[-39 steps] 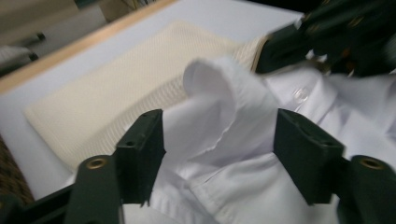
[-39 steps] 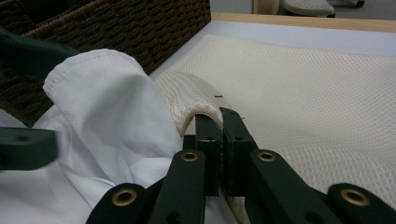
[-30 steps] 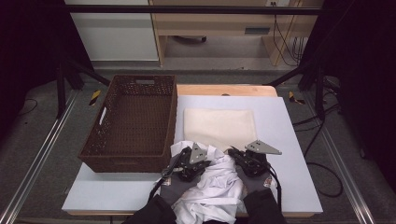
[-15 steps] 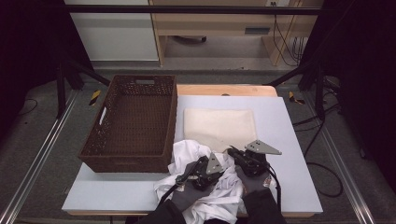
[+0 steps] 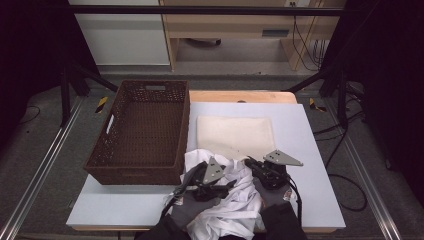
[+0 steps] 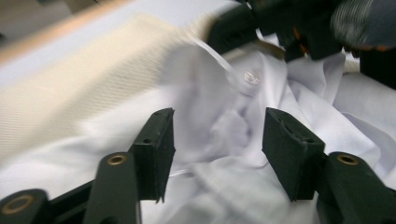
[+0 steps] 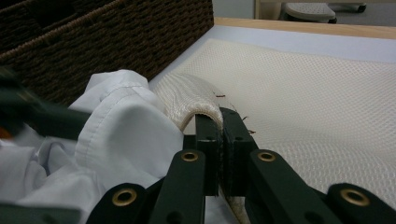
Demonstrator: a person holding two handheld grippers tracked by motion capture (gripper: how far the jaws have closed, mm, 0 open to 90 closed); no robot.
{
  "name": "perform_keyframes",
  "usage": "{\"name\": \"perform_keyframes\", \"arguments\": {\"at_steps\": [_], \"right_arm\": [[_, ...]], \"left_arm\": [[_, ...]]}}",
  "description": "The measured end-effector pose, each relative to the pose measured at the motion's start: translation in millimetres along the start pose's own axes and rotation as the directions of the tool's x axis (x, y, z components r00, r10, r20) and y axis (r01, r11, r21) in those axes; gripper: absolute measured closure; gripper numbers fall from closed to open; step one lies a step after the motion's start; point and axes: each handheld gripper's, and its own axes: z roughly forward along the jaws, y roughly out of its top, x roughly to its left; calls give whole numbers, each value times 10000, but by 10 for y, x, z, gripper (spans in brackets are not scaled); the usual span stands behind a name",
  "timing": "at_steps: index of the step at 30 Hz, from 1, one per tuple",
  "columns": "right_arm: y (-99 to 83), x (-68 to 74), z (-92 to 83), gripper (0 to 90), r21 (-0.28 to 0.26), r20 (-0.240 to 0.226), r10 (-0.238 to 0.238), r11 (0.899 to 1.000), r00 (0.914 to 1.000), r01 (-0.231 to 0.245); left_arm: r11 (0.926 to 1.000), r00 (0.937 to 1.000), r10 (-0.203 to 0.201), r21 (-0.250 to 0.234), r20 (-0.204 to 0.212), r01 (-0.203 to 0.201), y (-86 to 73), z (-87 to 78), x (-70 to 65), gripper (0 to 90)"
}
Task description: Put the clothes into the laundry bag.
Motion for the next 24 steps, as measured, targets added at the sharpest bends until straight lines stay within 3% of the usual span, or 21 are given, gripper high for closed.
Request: {"name": "perform_keyframes", "arguments": {"at_steps": [2,3,9,12,13,16,18,21,24], "right_arm": [[3,3,-3,877,-2,-15,21,10000,10000,-21],[5,6,-4,876,-5,-2,21,10000,10000,-21],[4,5,1,876,11,-16,-10,10000,10000,10],[2,6,4,876,34,-42,13,10000,10000,-13],[1,5,5,876,28,-47,10,10000,10000,-10],[2,2,3,876,14,-36,31,10000,10000,-31],[0,4,5,877,11,-6,37,10000,10000,-37],[-2,8,17,877,43,-9,80,10000,10000,-80],[-2,15,20,877,1,-39,86,10000,10000,-86]], "left_arm": [[9998,9985,-26,-177,-554,16,3,-107,109,390],[9998,9980,-179,-123,-612,172,-8,-115,170,377],[9933,9977,-499,1017,-458,543,-186,249,335,357],[9898,9978,-614,1269,-254,641,-235,356,353,487],[9896,9978,-644,1281,-159,659,-238,353,352,584],[9928,9982,-594,1043,64,584,-243,277,323,885],[9961,9964,-525,744,665,475,-228,202,273,889],[9990,9937,-36,451,1117,-15,-167,140,108,891],[9982,9876,186,529,1562,-272,-110,203,-35,891]]}}
